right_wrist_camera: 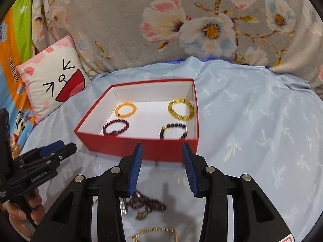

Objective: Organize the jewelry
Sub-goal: 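Grasp the gold bangle with the left tool while the right tool grasps the garnet bead bracelet, then lift both bracelets over the red box and lower them inside, opening both tools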

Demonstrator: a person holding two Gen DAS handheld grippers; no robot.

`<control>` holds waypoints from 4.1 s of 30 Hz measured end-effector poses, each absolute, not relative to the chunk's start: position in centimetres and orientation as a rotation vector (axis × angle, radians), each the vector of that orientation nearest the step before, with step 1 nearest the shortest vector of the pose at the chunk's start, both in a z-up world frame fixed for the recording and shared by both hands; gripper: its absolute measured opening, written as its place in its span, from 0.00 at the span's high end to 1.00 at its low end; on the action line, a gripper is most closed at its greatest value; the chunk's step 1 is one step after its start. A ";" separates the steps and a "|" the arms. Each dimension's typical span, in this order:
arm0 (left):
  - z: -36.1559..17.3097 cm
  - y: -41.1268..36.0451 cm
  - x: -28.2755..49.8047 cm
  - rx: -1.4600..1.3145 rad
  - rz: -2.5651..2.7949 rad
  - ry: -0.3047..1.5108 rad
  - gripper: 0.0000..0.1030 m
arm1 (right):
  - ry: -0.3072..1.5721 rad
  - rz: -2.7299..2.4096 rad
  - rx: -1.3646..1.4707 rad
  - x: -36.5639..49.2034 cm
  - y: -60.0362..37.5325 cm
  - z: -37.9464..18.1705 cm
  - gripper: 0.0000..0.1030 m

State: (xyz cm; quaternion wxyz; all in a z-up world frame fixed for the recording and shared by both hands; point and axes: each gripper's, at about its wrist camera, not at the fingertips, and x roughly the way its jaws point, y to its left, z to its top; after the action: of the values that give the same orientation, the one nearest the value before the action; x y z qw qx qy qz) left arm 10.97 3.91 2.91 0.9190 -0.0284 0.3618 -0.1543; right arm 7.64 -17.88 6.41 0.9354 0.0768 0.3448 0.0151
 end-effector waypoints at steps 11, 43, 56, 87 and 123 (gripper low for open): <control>0.4 3.4 7.5 -0.059 -0.319 0.812 0.50 | 0.774 0.073 0.189 3.8 -16.7 4.0 0.62; -0.6 3.3 6.7 -0.061 -0.326 0.820 0.50 | 0.846 0.061 0.179 6.1 -15.1 0.4 0.94; -1.2 3.3 7.1 -0.060 -0.316 0.851 0.50 | 0.821 0.023 0.254 4.9 -17.2 0.0 0.94; -1.3 0.0 7.2 0.065 -0.345 0.861 0.43 | 0.822 0.029 0.262 4.9 -17.3 -0.1 0.94; 2.4 2.2 5.3 0.013 -0.324 0.782 0.45 | 0.739 0.050 0.243 2.2 -16.2 3.3 0.94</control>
State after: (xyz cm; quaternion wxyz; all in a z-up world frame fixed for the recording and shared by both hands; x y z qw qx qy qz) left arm 5.28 2.16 2.39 0.9118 0.0065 0.3793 -0.1572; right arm 2.24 -16.16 3.29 0.9250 0.1185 0.3601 0.0245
